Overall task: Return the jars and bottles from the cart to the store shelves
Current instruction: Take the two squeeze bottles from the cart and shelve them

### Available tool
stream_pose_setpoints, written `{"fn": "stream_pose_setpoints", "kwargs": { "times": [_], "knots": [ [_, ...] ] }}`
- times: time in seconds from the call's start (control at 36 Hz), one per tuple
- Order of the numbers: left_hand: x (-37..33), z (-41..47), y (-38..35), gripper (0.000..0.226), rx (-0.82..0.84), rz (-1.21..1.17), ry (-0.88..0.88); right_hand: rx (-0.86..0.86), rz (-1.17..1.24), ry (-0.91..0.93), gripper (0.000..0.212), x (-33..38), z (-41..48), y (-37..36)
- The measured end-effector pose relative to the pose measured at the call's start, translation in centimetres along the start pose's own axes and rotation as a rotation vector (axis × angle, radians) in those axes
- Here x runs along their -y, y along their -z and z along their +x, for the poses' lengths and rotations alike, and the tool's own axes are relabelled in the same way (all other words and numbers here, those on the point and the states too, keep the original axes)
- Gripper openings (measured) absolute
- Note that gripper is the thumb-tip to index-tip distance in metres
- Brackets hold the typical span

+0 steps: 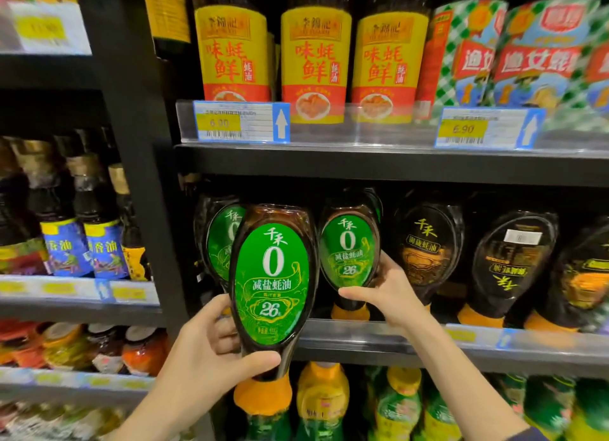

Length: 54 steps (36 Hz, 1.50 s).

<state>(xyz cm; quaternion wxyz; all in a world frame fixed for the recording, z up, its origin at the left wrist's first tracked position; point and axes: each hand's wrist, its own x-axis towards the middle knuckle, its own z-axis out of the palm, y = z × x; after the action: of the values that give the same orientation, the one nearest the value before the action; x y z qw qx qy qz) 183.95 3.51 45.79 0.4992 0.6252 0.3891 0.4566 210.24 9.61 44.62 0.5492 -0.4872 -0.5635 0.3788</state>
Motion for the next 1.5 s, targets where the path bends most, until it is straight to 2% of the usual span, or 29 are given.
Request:
{"fn": "stream_pose_setpoints", "kwargs": {
  "times": [0.11,0.25,0.36,0.47,0.61,0.72,0.81,0.86,0.94,1.0,1.08,1.17,1.28,1.5],
  "knots": [
    [0.1,0.1,-0.1,0.095,0.028,0.01,0.011,-0.03,0.066,-0.059,0.057,-0.7,0.6,0.1],
    [0.2,0.4,-0.4,0.096,0.051,0.007,0.022,-0.061,0.18,-0.118,0.059,-0.8,0.8,0.3],
    [0.3,0.5,-0.6,0.095,0.06,0.02,0.028,-0.093,0.149,-0.107,0.06,-0.7,0.9,0.1],
    [0.4,0.5,-1.0,0.074,0.039,0.033,0.029,-0.122,0.095,-0.083,0.063,-1.0,0.9,0.0],
    [0.5,0.4,-0.9,0.088,0.048,0.003,0.028,-0.146,0.016,-0.078,0.065,-1.2,0.8,-0.1],
    [0.5,0.3,-0.8,0.089,0.05,0.008,0.029,-0.2,-0.1,-0.049,0.07,-0.6,0.3,-0.4],
    [0.5,0.3,-0.8,0.087,0.05,0.009,0.032,-0.175,-0.098,-0.076,0.079,-0.1,-0.9,-0.2],
    [0.5,0.3,-0.8,0.085,0.052,0.005,0.032,-0.215,-0.148,-0.019,0.075,0.4,-2.8,-0.3],
    [0.5,0.3,-0.9,0.086,0.047,0.016,0.012,-0.371,-0.222,0.254,0.057,2.1,-5.7,-0.9],
    [0.3,0.4,-1.3,0.075,0.032,0.039,-0.011,-0.264,-0.145,0.326,0.058,4.0,-6.7,-1.7],
    [-0.2,0.6,-2.0,0.065,0.025,0.063,-0.048,0.032,-0.063,0.217,0.081,6.3,-5.9,-2.4],
    [-0.4,0.6,-2.4,0.065,0.027,0.064,-0.083,0.218,-0.082,0.205,0.082,7.6,-4.7,-2.9],
    [-0.2,0.5,-2.7,0.067,0.003,0.072,-0.136,0.259,-0.062,0.29,0.052,8.8,-4.3,-3.0],
    [-1.8,1.7,-2.9,0.058,-0.084,0.154,-0.347,0.218,-0.117,0.459,0.055,10.8,-4.3,-2.8]
  ]
}}
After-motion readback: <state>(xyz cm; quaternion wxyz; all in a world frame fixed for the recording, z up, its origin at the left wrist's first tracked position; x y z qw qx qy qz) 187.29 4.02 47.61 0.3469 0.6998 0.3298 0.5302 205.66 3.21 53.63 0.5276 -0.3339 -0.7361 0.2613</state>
